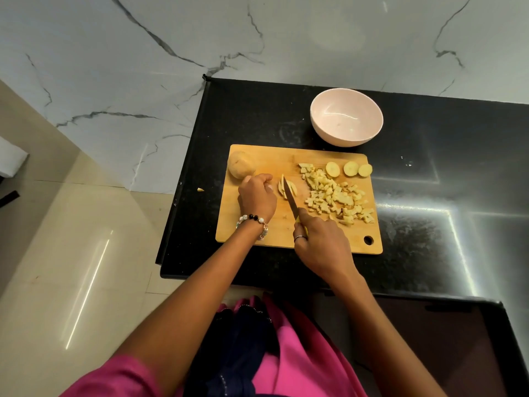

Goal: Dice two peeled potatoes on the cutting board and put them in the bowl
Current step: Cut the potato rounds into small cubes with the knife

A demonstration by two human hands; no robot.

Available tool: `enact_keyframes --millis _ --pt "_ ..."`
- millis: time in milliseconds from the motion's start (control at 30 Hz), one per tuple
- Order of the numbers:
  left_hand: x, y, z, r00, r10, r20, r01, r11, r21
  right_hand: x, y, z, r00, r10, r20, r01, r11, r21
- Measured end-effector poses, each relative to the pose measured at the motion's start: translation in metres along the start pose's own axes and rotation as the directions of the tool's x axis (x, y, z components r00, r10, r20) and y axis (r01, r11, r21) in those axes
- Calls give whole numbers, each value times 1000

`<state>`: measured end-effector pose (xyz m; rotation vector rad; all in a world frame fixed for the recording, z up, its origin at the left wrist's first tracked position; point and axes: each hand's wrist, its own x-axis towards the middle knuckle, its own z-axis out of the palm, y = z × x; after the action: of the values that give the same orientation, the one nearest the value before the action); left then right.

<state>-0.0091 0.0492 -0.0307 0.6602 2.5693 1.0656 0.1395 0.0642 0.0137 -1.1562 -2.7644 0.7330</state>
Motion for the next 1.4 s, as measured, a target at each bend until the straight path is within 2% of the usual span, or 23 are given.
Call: enact_keyframes --millis 100,233,533,700,833,933,1067,1167,1300,1400 --pt "5 2 -1 995 57 80 -60 998 32 1 4 -2 995 33 -91 -30 999 36" --pt "11 9 -2 966 162 204 -199 964 176 4 9 -8 984 108 -140 -96 991 89" --pt "19 2 -1 953 203 223 -246 952 182 4 14 -11 981 135 -142 -117 985 126" --pt "23 1 -1 953 197 229 -228 967 117 6 15 -10 982 135 -136 -114 982 150" --pt "21 1 1 971 158 178 -171 983 61 8 18 -9 980 153 -131 -130 977 171" --pt "11 9 6 988 85 130 -103 985 135 10 21 -7 976 175 -128 -150 971 187" --pt "-4 24 19 992 71 101 -99 945 313 13 24 -6 975 175 -134 -146 968 204" --pt "-3 29 25 993 68 100 -98 936 337 13 26 -5 975 175 -139 -143 967 211" --pt "10 22 22 967 174 185 -223 931 288 12 29 -6 978 164 -126 -138 971 197" --pt "24 14 11 919 272 285 -342 909 237 11 29 -6 989 116 -86 -100 980 172"
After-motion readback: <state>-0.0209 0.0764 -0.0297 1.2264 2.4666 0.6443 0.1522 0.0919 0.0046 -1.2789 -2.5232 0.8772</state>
